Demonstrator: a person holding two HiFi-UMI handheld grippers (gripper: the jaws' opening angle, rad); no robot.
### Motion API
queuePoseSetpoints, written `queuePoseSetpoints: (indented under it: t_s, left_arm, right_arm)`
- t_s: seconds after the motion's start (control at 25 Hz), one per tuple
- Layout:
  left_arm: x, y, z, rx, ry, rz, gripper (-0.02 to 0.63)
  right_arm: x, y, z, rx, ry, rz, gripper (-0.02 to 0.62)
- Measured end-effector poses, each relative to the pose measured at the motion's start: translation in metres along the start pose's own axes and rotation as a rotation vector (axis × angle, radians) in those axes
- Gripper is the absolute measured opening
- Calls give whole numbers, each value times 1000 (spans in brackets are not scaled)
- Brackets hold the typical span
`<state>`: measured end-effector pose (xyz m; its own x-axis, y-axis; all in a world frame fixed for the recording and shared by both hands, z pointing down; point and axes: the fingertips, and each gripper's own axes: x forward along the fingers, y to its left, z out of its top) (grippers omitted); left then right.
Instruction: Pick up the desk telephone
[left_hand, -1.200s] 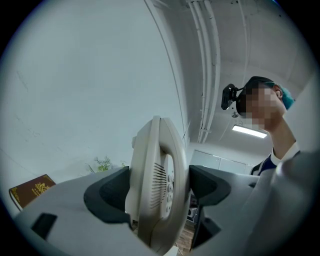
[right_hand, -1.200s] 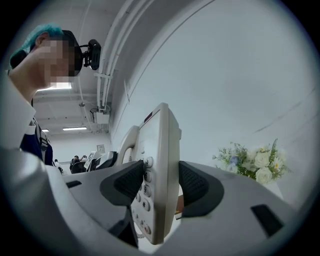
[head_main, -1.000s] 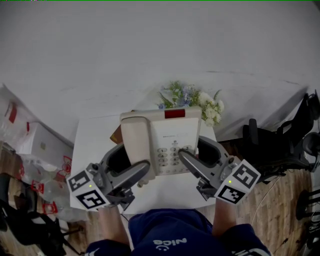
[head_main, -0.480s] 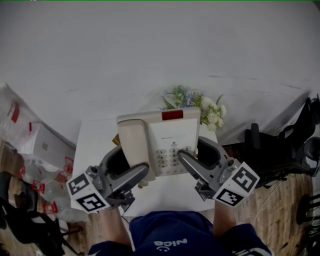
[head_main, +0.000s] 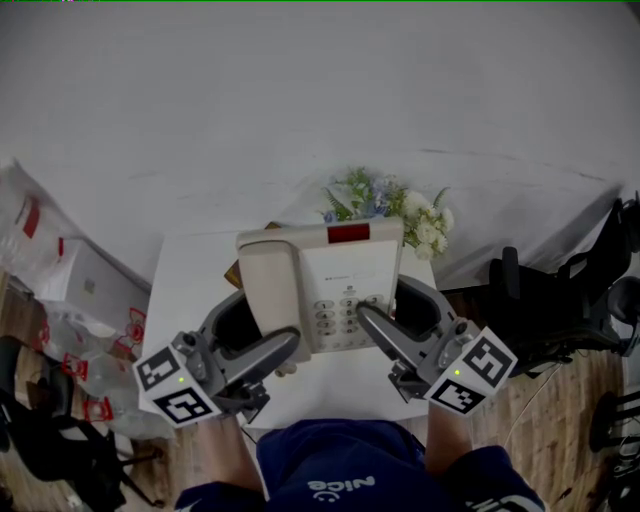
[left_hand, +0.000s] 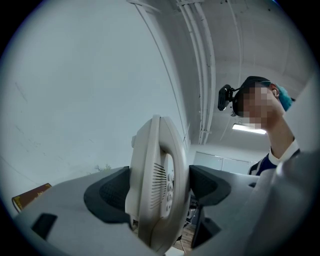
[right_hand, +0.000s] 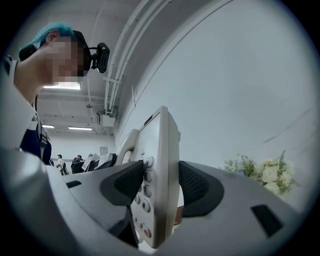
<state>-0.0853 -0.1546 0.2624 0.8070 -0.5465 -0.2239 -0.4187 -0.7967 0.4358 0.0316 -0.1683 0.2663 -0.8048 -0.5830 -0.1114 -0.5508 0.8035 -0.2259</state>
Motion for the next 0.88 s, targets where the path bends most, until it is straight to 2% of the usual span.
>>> queuePoseSetpoints:
  t_s: [0.88]
  left_arm:
    - [4,5,-13,-32,16,8,385]
  right_arm:
    - [-5,-8,-10,10,12,-12,241]
